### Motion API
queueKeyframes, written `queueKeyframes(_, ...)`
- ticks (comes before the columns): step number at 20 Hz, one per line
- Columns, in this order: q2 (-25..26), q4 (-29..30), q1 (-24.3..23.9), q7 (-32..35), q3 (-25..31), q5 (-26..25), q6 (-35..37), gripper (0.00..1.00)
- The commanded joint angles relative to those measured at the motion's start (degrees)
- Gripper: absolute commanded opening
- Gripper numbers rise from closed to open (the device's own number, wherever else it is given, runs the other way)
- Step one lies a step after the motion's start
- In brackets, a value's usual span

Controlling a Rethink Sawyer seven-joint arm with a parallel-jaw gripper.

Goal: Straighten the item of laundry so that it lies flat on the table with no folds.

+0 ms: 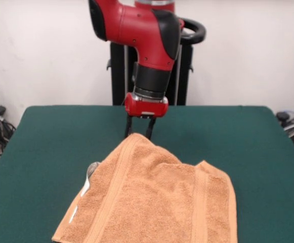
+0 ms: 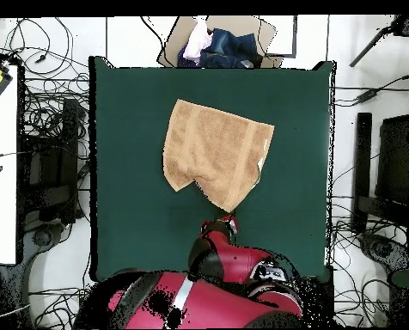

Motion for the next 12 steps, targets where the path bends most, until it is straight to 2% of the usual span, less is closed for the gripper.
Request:
queueKeyframes(1,1.70,-5.29,2.42,7.32,-1.91,0.33,-1.13,1.00)
queueKeyframes(6,1.15,-6.25,3.15,6.25,-3.14,-0.96,-0.91,1.00)
queueKeyframes(12,3.02,-8.35,6.50,3.43,-7.07,-2.33,-3.07,1.00)
